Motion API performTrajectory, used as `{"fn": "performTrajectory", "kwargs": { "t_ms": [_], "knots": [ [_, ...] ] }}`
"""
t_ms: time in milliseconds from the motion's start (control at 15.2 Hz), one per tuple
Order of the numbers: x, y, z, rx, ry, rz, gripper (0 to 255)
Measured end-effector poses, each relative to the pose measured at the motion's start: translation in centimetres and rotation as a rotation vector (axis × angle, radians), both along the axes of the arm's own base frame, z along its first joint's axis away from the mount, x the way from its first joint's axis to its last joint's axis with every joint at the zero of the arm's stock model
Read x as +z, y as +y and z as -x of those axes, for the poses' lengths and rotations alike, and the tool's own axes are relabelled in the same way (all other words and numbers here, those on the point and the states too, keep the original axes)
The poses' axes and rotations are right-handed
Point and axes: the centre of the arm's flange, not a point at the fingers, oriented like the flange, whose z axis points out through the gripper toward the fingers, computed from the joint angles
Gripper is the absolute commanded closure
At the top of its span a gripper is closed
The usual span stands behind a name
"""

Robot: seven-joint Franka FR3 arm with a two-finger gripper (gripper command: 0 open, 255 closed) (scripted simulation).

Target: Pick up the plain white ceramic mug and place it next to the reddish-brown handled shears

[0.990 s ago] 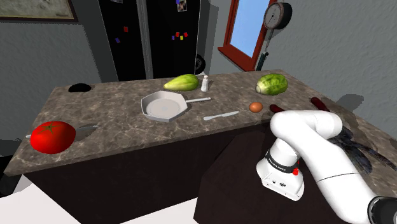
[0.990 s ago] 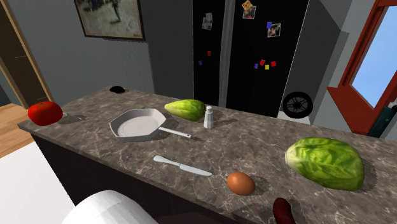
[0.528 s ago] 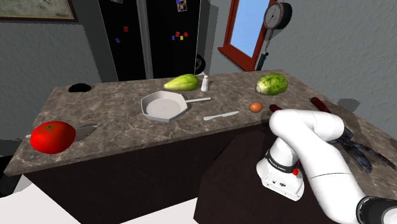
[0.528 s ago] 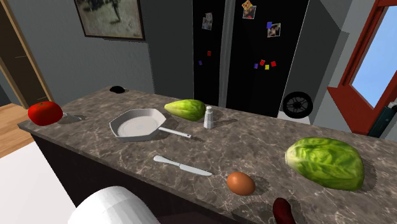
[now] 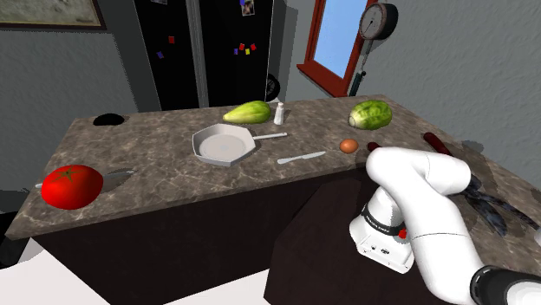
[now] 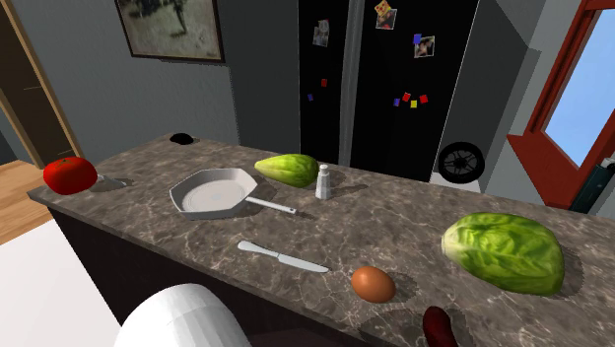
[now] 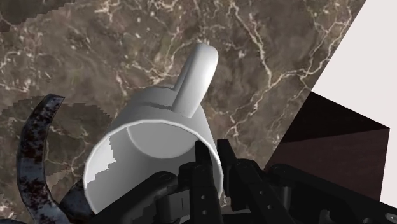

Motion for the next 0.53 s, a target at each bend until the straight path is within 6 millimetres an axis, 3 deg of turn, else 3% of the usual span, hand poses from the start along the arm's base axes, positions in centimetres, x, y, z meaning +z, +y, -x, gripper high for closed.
{"fn": "performTrajectory", "kwargs": {
  "t_ms": [528],
  "knots": [
    [-4.1,0.1,0.0,0.0,-0.001,0.001,255]
  ]
}}
